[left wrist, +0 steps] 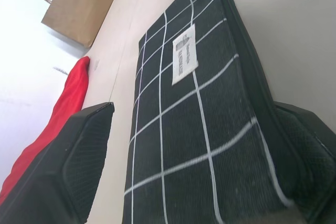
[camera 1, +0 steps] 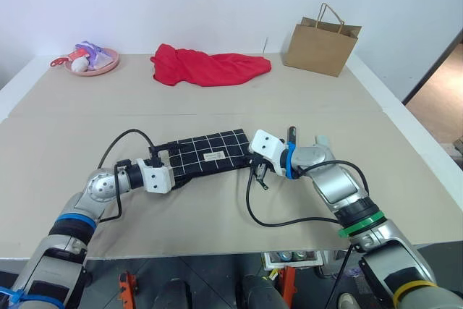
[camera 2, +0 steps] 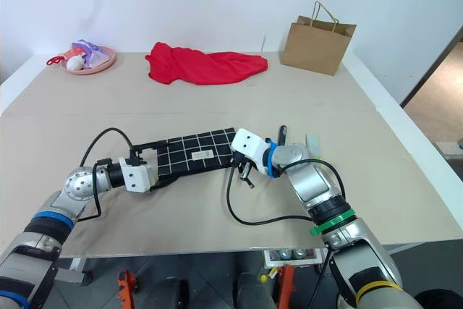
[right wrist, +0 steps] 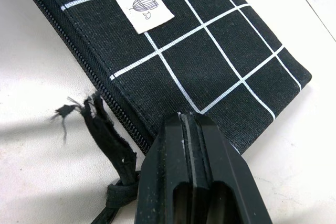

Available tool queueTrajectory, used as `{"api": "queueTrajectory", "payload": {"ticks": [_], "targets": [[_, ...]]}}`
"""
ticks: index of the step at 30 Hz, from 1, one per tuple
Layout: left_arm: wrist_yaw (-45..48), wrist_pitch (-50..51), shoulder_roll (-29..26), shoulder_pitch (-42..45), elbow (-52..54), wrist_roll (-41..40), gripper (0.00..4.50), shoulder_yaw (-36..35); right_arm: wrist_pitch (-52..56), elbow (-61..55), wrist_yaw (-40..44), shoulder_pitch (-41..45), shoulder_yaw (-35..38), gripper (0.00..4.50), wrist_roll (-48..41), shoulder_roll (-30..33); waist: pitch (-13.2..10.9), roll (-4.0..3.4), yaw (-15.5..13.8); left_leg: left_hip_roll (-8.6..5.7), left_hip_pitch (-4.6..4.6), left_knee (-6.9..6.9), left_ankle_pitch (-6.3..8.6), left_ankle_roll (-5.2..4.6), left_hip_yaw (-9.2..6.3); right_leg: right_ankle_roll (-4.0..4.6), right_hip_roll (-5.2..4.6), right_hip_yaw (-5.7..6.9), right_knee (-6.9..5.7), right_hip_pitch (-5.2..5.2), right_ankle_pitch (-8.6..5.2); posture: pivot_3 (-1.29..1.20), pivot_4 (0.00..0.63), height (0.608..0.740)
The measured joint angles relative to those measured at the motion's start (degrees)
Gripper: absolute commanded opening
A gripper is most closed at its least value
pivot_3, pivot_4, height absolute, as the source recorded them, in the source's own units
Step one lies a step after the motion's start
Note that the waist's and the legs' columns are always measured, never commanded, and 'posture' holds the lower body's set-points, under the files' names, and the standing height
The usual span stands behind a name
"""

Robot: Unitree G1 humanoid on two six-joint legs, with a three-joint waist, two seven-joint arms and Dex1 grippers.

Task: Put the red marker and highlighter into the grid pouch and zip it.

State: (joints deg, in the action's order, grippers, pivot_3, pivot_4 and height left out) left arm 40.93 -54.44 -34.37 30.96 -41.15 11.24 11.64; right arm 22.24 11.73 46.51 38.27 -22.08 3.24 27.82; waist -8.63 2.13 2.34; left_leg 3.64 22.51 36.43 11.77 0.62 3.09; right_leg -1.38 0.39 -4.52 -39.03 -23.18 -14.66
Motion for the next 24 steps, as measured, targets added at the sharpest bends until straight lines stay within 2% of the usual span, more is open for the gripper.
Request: {"api": "queueTrajectory", "payload": {"ticks": [8, 10, 17, 20, 21, 24], "targets": [[2.2, 0.5, -0.3, 0.1, -0.2, -2.2, 0.50, 0.8, -0.4, 0.2, 0.1, 0.0, 0.1, 0.00, 0.0, -0.2, 0.0, -0.01, 0.1, 0.00, 0.04, -0.04, 0.00, 0.00, 0.01, 0.02, 0.00, -0.02, 0.01, -0.06, -0.03, 0.00, 0.150, 0.740], [2.8, 0.6, -0.4, 0.4, -0.1, -2.9, 0.04, 0.8, -0.4, 0.1, 0.4, 0.0, 0.2, 0.00, 0.0, -0.2, 0.0, -0.04, 0.1, 0.00, 0.03, -0.08, 0.02, 0.02, 0.02, -0.02, -0.01, -0.03, 0.04, -0.05, -0.05, 0.00, 0.150, 0.740], [6.1, 2.7, -0.1, -0.6, 1.9, -6.7, 0.04, 0.9, -0.4, 0.1, 0.8, -0.1, 0.5, 0.00, 0.0, -0.1, 0.0, -0.04, 0.1, -0.02, 0.06, -0.11, 0.05, 0.06, 0.00, -0.02, -0.01, -0.04, 0.07, -0.07, -0.12, 0.00, 0.150, 0.740], [9.1, 6.7, -0.1, -1.9, 4.9, -9.2, 0.04, 1.0, -0.6, 0.2, 1.0, -0.1, 0.6, 0.00, 0.1, -0.1, 0.0, -0.04, 0.1, -0.03, 0.08, -0.11, 0.05, 0.07, 0.00, 0.04, -0.02, -0.05, 0.07, -0.08, -0.18, 0.00, 0.150, 0.740], [10.0, 8.5, -0.2, -2.5, 6.3, -10.0, 0.00, 1.0, -0.8, 0.3, 1.1, -0.1, 0.7, 0.64, 0.1, -0.1, 0.0, -0.05, 0.1, -0.03, 0.09, -0.11, 0.06, 0.07, 0.00, 0.04, -0.02, -0.06, 0.08, -0.08, -0.18, 0.00, 0.150, 0.740], [13.3, 16.5, -0.7, -5.2, 12.4, -13.2, 0.00, 0.9, 0.7, 0.4, 2.3, -0.2, 3.8, 1.74, -2.2, -0.3, 0.0, -0.06, 0.1, -0.06, 0.21, -0.13, 0.08, 0.11, -0.05, 0.01, -0.03, -0.05, 0.08, -0.18, -0.27, 0.00, 0.150, 0.740]]}}
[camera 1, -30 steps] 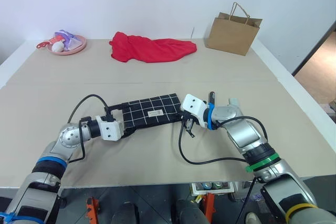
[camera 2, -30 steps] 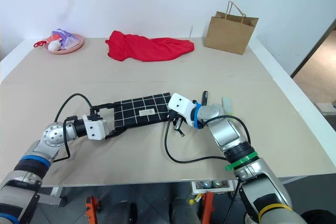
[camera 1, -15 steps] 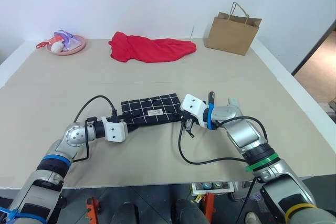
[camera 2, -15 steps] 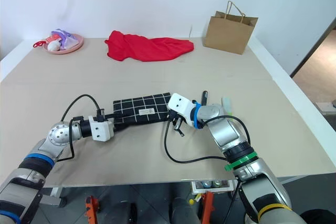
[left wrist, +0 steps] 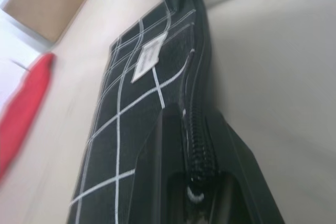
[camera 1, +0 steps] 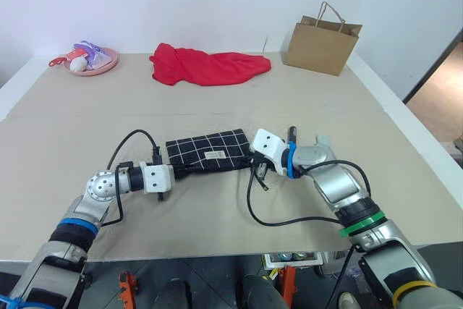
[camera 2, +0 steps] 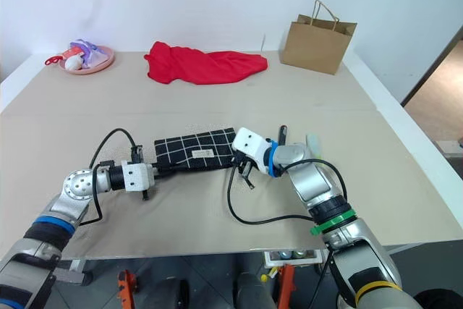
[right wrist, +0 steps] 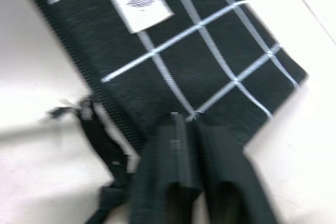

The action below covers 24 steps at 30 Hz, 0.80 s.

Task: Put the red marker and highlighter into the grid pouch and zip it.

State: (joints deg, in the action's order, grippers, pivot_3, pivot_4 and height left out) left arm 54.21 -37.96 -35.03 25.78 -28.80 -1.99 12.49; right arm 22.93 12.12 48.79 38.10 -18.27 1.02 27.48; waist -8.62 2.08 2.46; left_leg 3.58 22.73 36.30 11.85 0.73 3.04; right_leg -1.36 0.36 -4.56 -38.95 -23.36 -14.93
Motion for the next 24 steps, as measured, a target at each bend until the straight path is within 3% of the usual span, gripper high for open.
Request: {"api": "queueTrajectory", "payload": {"ticks": [6, 7, 10, 14, 19, 24], "targets": [[2.1, 8.1, -0.6, -2.4, 6.4, -2.4, 0.00, -1.0, 9.9, -1.2, 3.1, 0.0, 7.4, 4.28, -10.1, -2.3, -0.1, -0.17, 0.1, 0.06, 0.64, -0.06, 0.20, 0.06, -0.12, -0.06, 0.13, 0.03, -0.03, -0.54, 0.02, 0.00, 0.150, 0.740], [1.7, 9.8, -0.1, -2.7, 7.5, -2.6, 0.00, -1.3, 12.5, -2.3, 3.6, 0.4, 9.7, 4.45, -13.1, -2.3, -0.2, -0.29, 0.0, 0.05, 0.88, -0.06, 0.20, 0.05, -0.13, 0.07, 0.13, 0.03, -0.04, -0.75, 0.10, 0.00, 0.150, 0.740], [-2.2, 17.4, 2.6, -2.5, 9.7, -3.4, 0.00, -2.6, 18.6, -6.4, 4.7, 2.9, 17.0, 4.45, -20.9, -0.6, -0.3, -0.42, -0.3, 0.01, 1.46, 0.05, 0.21, 0.04, -0.34, 0.05, 0.11, 0.22, -0.04, -1.15, 0.10, 0.00, 0.150, 0.740], [-7.1, 29.3, 5.4, -0.9, 13.3, -6.0, 0.00, -5.4, 22.4, -11.8, 5.0, 4.5, 24.0, 4.45, -26.3, 5.4, -0.3, -0.32, -0.6, -0.03, 1.58, 0.08, 0.28, -0.05, -0.59, 0.01, 0.11, 0.38, 0.07, -1.11, 0.08, 0.00, 0.150, 0.740], [-10.6, 39.7, 7.2, 1.8, 18.3, -8.9, 0.00, -8.3, 23.7, -13.3, 4.6, -0.3, 24.6, 4.45, -27.1, 8.0, -0.4, -0.34, -0.3, -0.03, 1.54, 0.08, 0.29, -0.06, -0.66, 0.05, 0.19, 0.38, 0.05, -1.09, 0.09, 0.00, 0.150, 0.740], [-11.3, 45.7, 8.8, 1.9, 22.1, -10.8, 0.00, -8.7, 19.5, -10.9, -1.7, -3.3, 18.7, 4.45, -20.3, 6.6, -0.4, -0.34, 0.2, -0.01, 1.52, 0.11, 0.28, -0.04, -0.69, 0.04, 0.24, 0.36, 0.03, -1.08, 0.09, 0.00, 0.150, 0.740]]}}
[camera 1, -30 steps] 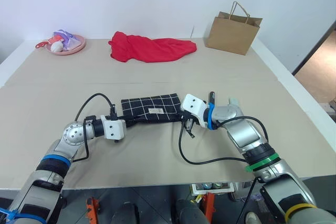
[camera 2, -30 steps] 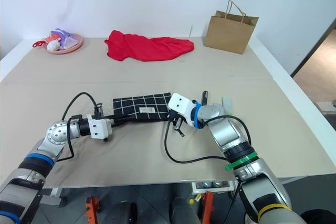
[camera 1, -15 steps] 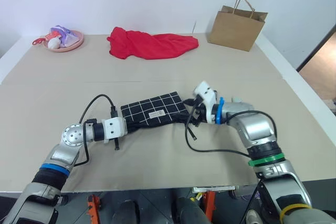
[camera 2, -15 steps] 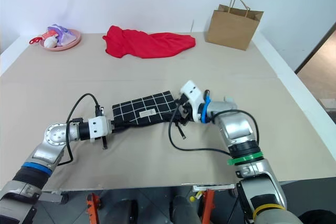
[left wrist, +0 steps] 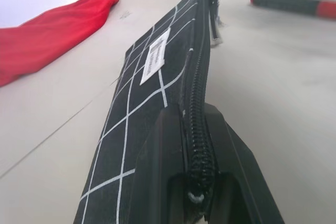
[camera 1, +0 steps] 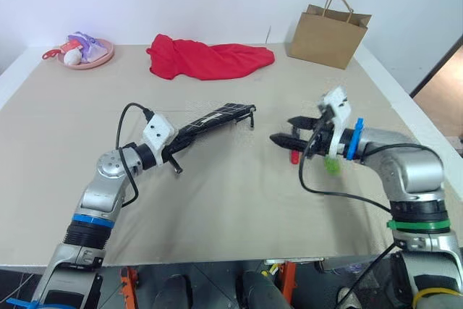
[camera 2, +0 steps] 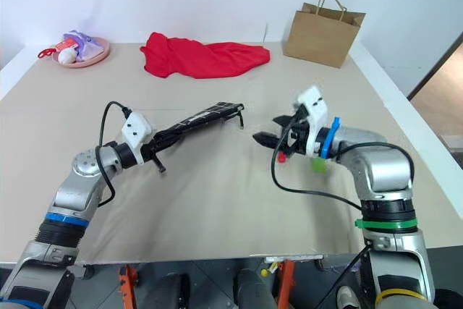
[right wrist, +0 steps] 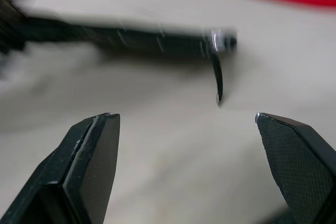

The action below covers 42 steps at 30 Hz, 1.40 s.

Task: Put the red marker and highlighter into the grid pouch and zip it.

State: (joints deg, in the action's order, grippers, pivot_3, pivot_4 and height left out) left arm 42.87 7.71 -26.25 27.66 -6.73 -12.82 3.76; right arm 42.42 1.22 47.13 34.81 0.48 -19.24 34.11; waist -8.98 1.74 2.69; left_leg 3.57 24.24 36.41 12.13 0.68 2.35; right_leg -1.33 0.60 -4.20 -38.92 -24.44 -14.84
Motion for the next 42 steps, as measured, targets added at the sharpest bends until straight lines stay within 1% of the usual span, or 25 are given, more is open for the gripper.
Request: {"api": "queueTrajectory", "payload": {"ticks": [4, 10, 17, 23, 26, 27, 28, 29, 30, 31, 32, 33, 34, 42], "targets": [[0.1, 2.2, 0.1, -0.2, 1.7, -0.6, 0.00, -0.2, -3.6, 4.6, -3.6, 0.8, -2.1, 4.45, 3.5, -2.8, 0.0, 0.00, 0.0, 0.00, -0.01, 0.00, -0.03, 0.04, -0.02, 0.00, 0.00, 0.02, -0.02, 0.00, 0.01, 0.00, 0.150, 0.740], [-0.1, 6.7, 0.6, -0.4, 5.4, -3.2, 0.00, -1.1, -8.2, 10.7, -5.9, 4.9, -2.8, 4.45, 6.1, -5.7, 0.0, 0.00, -0.1, -0.01, 0.01, 0.00, -0.06, 0.10, -0.02, 0.03, -0.02, 0.03, -0.02, 0.02, 0.03, 0.00, 0.150, 0.740], [0.1, 9.9, 0.8, -2.3, 9.0, -5.1, 0.00, -1.4, -11.5, 16.7, -6.7, 7.1, -4.6, 4.45, 8.3, -9.0, 0.0, 0.00, 0.0, 0.00, 0.00, 0.00, -0.07, 0.11, -0.03, 0.06, -0.01, 0.03, -0.03, 0.02, 0.05, 0.00, 0.150, 0.740], [0.3, 11.6, 0.9, -2.9, 10.3, -6.4, 0.00, -1.4, -13.8, 19.7, -6.8, 9.3, -4.8, 4.45, 9.0, -9.8, 0.0, 0.00, -0.1, -0.01, 0.00, 0.00, -0.09, 0.15, -0.03, 0.06, -0.02, 0.04, -0.03, 0.04, 0.05, 0.00, 0.150, 0.740], [0.5, 12.3, 0.9, -3.4, 10.7, -6.4, 0.00, -1.3, -14.3, 21.0, -6.4, 9.6, -4.8, 3.64, 9.4, -10.0, 0.0, 0.00, -0.1, 0.00, 0.00, 0.00, -0.09, 0.15, -0.04, 0.07, -0.02, 0.04, -0.03, 0.04, 0.05, 0.00, 0.150, 0.740], [0.5, 12.4, 0.9, -3.5, 10.7, -6.4, 0.00, -1.3, -14.4, 21.0, -6.0, 9.6, -4.8, 3.24, 9.4, -10.0, 0.0, 0.00, -0.1, 0.00, 0.00, 0.00, -0.09, 0.15, -0.04, 0.07, -0.01, 0.04, -0.04, 0.03, 0.05, 0.00, 0.150, 0.740], [0.5, 12.4, 0.9, -3.5, 10.7, -6.4, 0.00, -1.4, -14.6, 21.0, -5.7, 9.6, -4.8, 2.64, 9.4, -10.0, 0.0, 0.00, -0.1, 0.01, 0.00, 0.00, -0.09, 0.15, -0.05, 0.07, -0.01, 0.05, -0.04, 0.03, 0.06, 0.00, 0.150, 0.740], [0.5, 12.4, 0.9, -3.5, 10.7, -6.4, 0.00, -1.4, -14.7, 21.0, -5.4, 9.6, -4.8, 2.18, 9.4, -10.0, 0.0, 0.00, -0.1, 0.01, 0.00, 0.00, -0.09, 0.15, -0.05, 0.08, -0.01, 0.05, -0.04, 0.03, 0.06, 0.00, 0.150, 0.740], [0.5, 12.4, 0.9, -3.5, 10.7, -6.4, 0.00, -1.4, -14.7, 20.9, -4.7, 9.6, -4.8, 1.60, 9.4, -10.0, 0.0, 0.00, -0.1, 0.00, 0.00, 0.00, -0.09, 0.15, -0.05, 0.08, -0.01, 0.04, -0.04, 0.03, 0.06, 0.00, 0.150, 0.740], [0.4, 12.4, 0.9, -3.5, 10.7, -6.4, 0.00, -1.4, -14.7, 20.9, -4.4, 9.5, -4.8, 1.11, 9.4, -10.0, 0.0, 0.00, -0.1, 0.00, 0.00, 0.00, -0.09, 0.15, -0.05, 0.08, -0.01, 0.04, -0.04, 0.03, 0.06, 0.00, 0.150, 0.740], [0.2, 12.4, 0.9, -3.5, 10.8, -6.4, 0.00, -1.4, -14.7, 20.8, -3.9, 9.5, -4.8, 0.48, 9.4, -10.0, 0.0, 0.00, -0.1, 0.00, 0.00, 0.01, -0.09, 0.15, -0.04, 0.08, -0.02, 0.04, -0.05, 0.03, 0.06, 0.00, 0.150, 0.740], [0.2, 12.4, 0.9, -3.5, 10.8, -6.3, 0.00, -1.4, -14.7, 20.7, -3.6, 9.5, -4.8, 0.15, 9.4, -9.9, 0.0, 0.00, -0.1, 0.00, 0.00, 0.01, -0.09, 0.15, -0.04, 0.08, -0.02, 0.04, -0.05, 0.03, 0.06, 0.00, 0.150, 0.740], [0.1, 12.4, 0.9, -3.5, 10.8, -6.3, 0.00, -1.4, -14.8, 20.3, -3.3, 9.5, -4.9, 0.01, 9.4, -9.8, 0.0, 0.00, -0.1, 0.00, 0.00, 0.01, -0.09, 0.15, -0.04, 0.08, -0.02, 0.04, -0.05, 0.03, 0.06, 0.00, 0.150, 0.740], [-0.8, 10.8, 0.9, -3.4, 9.0, -4.6, 0.00, -1.4, -13.8, 16.5, -1.1, 8.1, -6.4, 0.01, 9.8, -9.0, 0.0, -0.01, -0.1, 0.00, -0.01, 0.02, -0.09, 0.16, -0.06, 0.10, -0.01, 0.05, -0.07, 0.03, 0.07, 0.00, 0.150, 0.740]]}}
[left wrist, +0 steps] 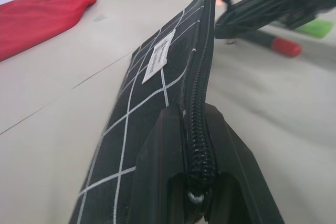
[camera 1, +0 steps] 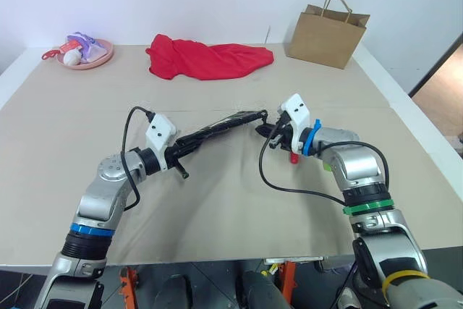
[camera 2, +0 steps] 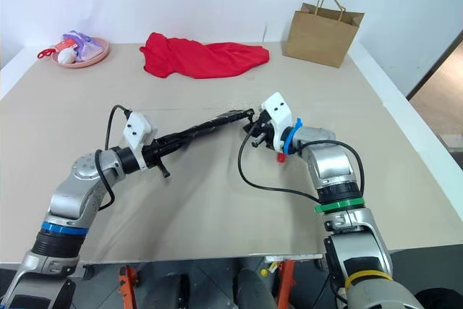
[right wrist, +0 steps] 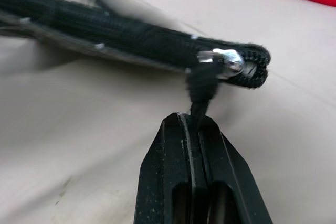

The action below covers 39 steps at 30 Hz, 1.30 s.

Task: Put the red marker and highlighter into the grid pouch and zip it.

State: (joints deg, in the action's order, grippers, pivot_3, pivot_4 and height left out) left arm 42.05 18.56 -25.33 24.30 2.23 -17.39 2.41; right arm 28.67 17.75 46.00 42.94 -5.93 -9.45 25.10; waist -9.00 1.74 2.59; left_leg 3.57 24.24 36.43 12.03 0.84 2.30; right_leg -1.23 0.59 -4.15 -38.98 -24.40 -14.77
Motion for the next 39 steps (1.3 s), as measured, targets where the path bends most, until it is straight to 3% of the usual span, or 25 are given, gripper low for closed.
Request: {"api": "queueTrajectory", "payload": {"ticks": [6, 16, 37, 39], "targets": [[0.2, -2.0, 0.1, 0.6, -2.2, 1.8, 0.00, 0.5, 0.8, -3.8, 1.1, -0.6, -2.7, 0.01, 0.7, 0.0, 0.0, 0.00, 0.0, 0.00, 0.00, 0.01, 0.00, 0.01, 0.00, 0.00, 0.00, 0.00, -0.01, 0.00, 0.00, 0.00, 0.150, 0.740], [1.1, -3.1, 1.3, 1.5, -4.1, 2.7, 0.00, 0.6, 1.2, -5.0, 0.9, 0.2, -7.7, 0.01, 2.3, -5.4, 0.0, 0.00, 0.0, 0.00, 0.00, 0.04, -0.01, 0.02, -0.03, 0.01, 0.00, 0.03, -0.03, 0.00, 0.01, 0.00, 0.150, 0.740], [2.3, -3.6, 1.7, 2.2, -5.0, 2.9, 0.00, 0.6, 6.8, -14.2, 3.7, 0.3, -10.3, 0.01, -0.5, -12.1, 0.0, 0.01, 0.0, 0.01, 0.01, 0.11, -0.04, 0.07, -0.11, 0.03, 0.01, 0.12, -0.07, 0.04, 0.05, 0.00, 0.150, 0.740], [2.3, -3.6, 1.7, 2.2, -5.1, 2.9, 0.00, 0.6, 7.2, -14.3, 3.5, 0.2, -10.4, 0.67, -0.5, -12.1, 0.0, 0.01, 0.0, 0.02, 0.01, 0.11, -0.04, 0.07, -0.14, 0.04, 0.02, 0.14, -0.07, 0.04, 0.05, 0.00, 0.150, 0.740]]}}
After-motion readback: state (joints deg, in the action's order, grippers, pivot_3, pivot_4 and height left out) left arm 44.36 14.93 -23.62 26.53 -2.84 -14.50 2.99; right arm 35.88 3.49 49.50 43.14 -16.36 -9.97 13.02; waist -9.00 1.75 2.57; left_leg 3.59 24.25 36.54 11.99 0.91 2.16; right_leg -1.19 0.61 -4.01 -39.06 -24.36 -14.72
